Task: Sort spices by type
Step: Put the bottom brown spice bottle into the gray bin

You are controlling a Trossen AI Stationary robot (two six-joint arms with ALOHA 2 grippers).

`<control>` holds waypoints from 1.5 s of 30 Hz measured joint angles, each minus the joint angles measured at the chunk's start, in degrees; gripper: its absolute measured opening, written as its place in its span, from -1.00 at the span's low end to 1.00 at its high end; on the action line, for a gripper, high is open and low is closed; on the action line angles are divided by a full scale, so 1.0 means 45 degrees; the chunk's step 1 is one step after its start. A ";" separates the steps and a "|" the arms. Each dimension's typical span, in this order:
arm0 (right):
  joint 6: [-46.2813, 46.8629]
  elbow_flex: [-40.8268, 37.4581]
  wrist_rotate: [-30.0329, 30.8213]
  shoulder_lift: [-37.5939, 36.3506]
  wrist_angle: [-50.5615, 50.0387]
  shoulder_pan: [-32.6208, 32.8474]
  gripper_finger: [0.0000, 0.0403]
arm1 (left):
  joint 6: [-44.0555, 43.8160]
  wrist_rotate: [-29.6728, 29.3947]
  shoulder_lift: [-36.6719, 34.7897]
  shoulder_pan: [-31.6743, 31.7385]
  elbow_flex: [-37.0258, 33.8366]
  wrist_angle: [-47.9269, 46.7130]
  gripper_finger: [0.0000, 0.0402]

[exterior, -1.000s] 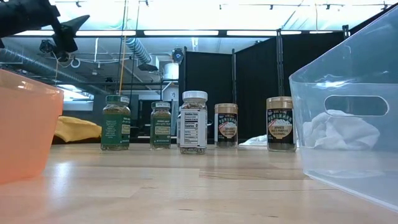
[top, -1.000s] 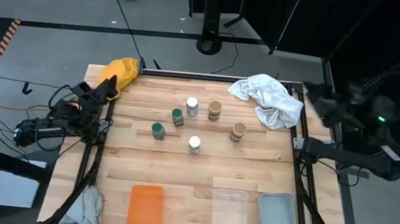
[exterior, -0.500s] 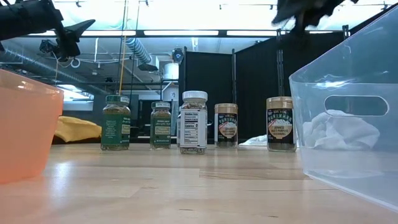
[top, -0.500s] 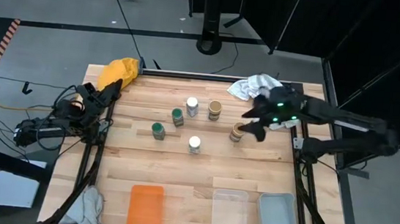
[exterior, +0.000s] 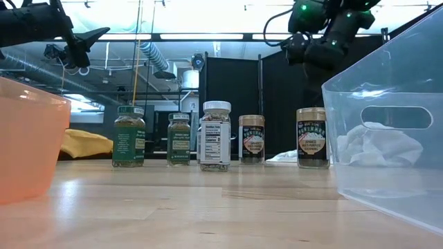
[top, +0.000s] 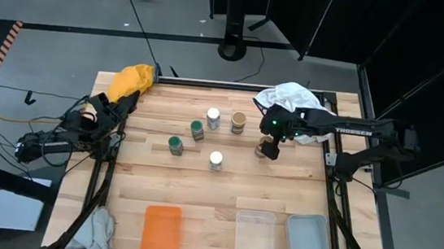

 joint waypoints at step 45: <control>-0.2272 0.1744 0.0875 0.2302 -0.1311 0.1239 0.88 | 0.0000 -0.0029 0.0039 -0.0004 0.0010 -0.1238 0.52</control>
